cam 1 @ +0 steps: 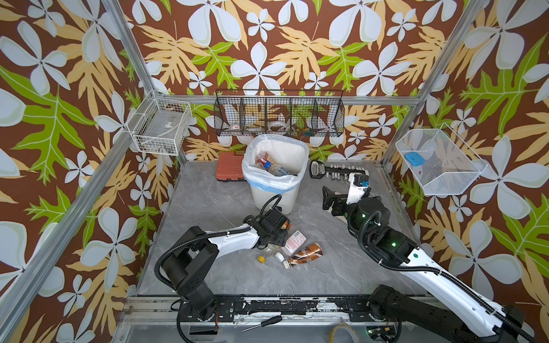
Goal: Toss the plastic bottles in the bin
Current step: 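Withdraw the right gripper while the left gripper lowers onto the orange-label bottle, then close the left gripper on the orange-label juice bottle and lift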
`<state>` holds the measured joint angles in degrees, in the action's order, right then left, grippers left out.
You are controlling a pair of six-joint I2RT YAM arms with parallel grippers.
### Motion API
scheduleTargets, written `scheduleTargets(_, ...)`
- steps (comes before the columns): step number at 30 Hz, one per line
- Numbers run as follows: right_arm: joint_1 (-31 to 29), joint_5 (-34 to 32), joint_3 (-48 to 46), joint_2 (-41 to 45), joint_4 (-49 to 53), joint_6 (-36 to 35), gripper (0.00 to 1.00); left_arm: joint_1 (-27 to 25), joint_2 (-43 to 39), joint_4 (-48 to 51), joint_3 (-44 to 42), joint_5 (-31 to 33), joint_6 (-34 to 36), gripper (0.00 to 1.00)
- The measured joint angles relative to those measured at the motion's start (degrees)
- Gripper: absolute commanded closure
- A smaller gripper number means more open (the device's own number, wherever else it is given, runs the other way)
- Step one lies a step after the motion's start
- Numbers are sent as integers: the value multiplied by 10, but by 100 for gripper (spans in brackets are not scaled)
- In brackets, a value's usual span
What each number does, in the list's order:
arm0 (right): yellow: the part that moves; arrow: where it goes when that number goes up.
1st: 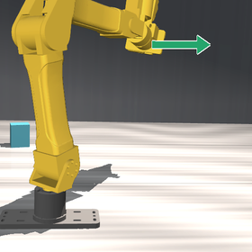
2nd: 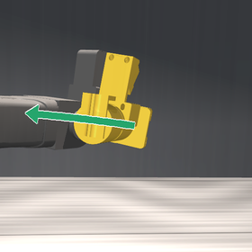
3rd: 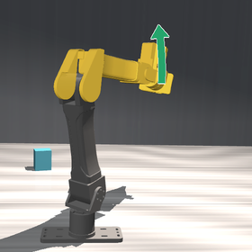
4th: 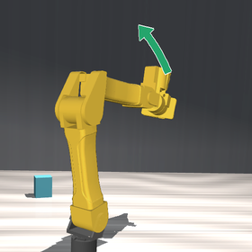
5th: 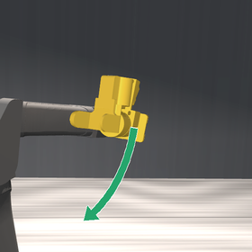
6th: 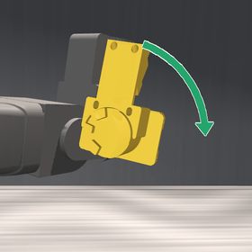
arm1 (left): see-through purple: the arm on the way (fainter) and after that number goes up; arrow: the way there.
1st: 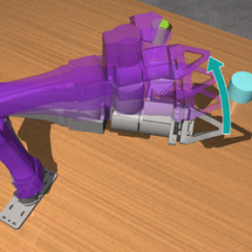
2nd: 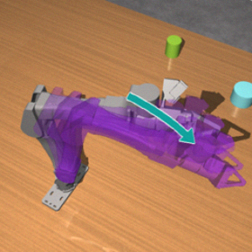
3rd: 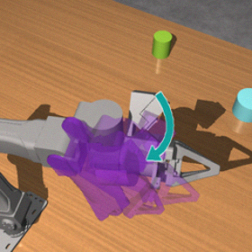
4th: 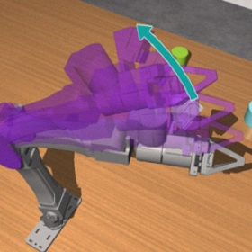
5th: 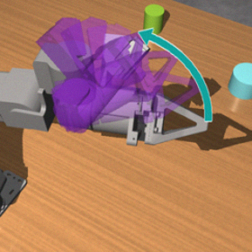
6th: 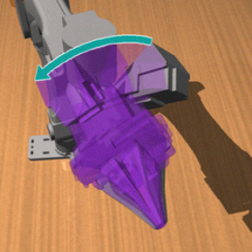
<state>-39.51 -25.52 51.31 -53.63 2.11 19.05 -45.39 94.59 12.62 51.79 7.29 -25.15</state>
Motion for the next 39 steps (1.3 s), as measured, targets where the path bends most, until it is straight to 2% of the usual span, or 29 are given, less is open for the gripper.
scheduleTargets(7,0,-5,-1,0,-3,-3,0,0,8,2,6,0,0,40)
scheduleTargets(12,0,-14,-3,3,-4,-4,0,0,-21,9,6,0,0,47)
scheduleTargets(20,0,-18,-17,21,-9,-1,0,0,-141,-1,-28,-1,11,49)
scheduleTargets(26,0,-21,-18,27,-13,0,0,0,-290,-81,-130,-16,15,48)
scheduleTargets(39,0,-17,-12,12,-21,3,0,0,-442,-116,-162,-6,12,45)
